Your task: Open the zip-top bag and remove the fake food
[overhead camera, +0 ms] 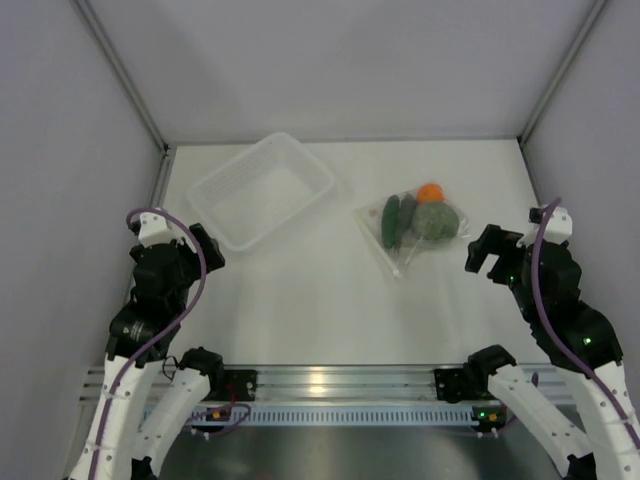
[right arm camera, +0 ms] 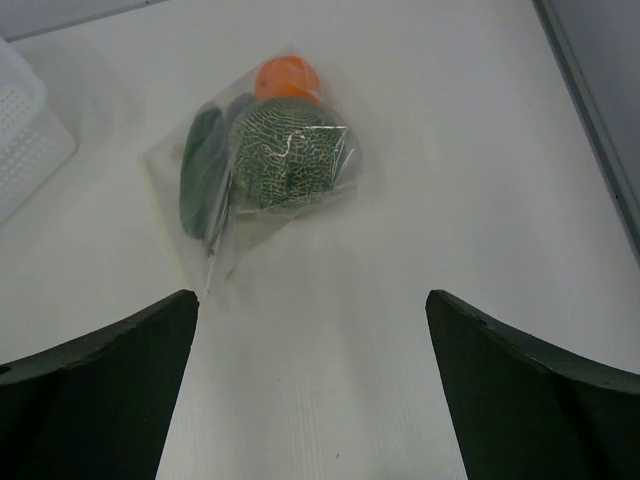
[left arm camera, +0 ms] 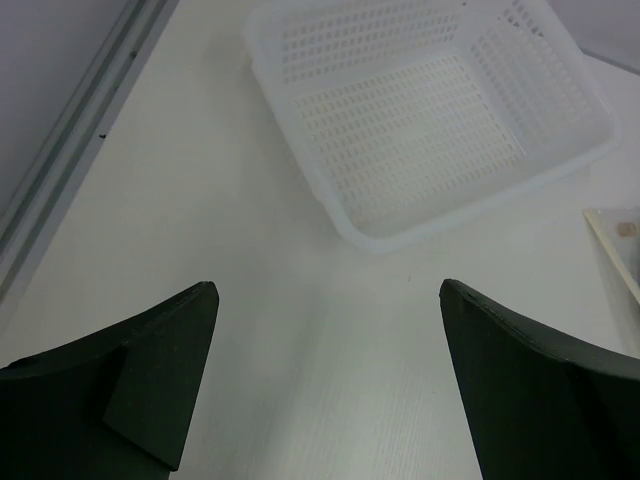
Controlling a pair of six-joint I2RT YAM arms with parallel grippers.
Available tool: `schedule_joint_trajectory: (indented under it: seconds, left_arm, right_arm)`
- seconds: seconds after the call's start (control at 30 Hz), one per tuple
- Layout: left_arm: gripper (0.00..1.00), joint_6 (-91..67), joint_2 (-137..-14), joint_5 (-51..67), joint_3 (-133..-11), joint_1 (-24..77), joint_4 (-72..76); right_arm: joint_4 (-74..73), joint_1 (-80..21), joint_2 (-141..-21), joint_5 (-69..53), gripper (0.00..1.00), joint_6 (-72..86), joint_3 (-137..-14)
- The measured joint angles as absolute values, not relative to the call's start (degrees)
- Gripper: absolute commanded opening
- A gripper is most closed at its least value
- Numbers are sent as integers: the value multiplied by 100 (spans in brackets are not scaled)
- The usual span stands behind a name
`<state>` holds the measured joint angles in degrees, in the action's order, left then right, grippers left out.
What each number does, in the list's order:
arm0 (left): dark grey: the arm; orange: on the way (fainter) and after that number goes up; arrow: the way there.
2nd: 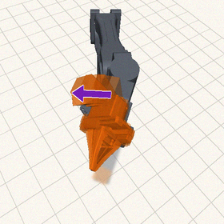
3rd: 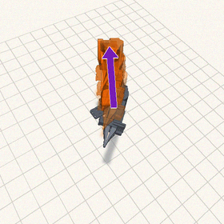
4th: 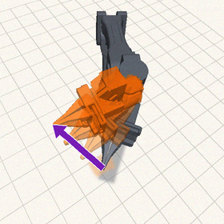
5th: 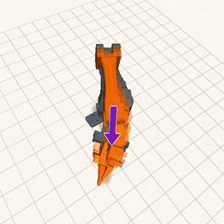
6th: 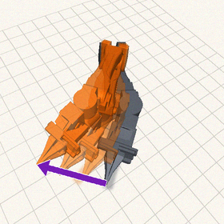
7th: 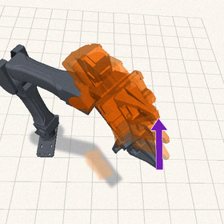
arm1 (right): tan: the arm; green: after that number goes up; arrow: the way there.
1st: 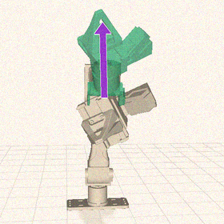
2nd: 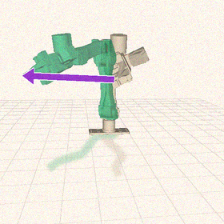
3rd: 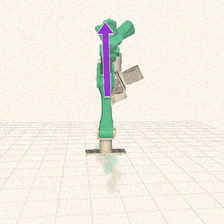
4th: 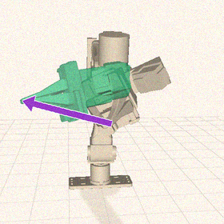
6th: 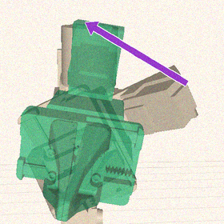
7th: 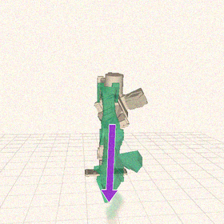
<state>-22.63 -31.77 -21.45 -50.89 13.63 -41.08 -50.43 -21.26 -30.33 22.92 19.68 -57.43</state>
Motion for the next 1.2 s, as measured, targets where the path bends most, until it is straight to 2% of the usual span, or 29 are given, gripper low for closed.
schedule_joint_trajectory:
  seconds: [0.37, 0.63, 0.9, 1.03, 1.2]
  left_arm:
    - [99, -2263, -3177, -2145, -5089, 1363, -4108]
    - [99, -2263, -3183, -2099, -5087, 1363, -4106]
    - [99, -2263, -3347, -1977, -5087, 1363, -4066]
    - [99, -2261, -3459, -1852, -5076, 1363, -4051]
    - [99, -2259, -3822, -1612, -5072, 1363, -4025]
  right_arm:
    - [-4991, -2126, -3159, 2171, 99, 1973, -5732]
    - [-4786, -2126, -3286, 1345, 99, 1916, -5618]
    - [-4335, -2150, -4215, 464, 94, 1752, -5551]
    - [-4156, -2628, -4803, 661, 94, 1691, -5548]
    - [-4134, -3933, -5706, 1708, 94, 1594, -5561]
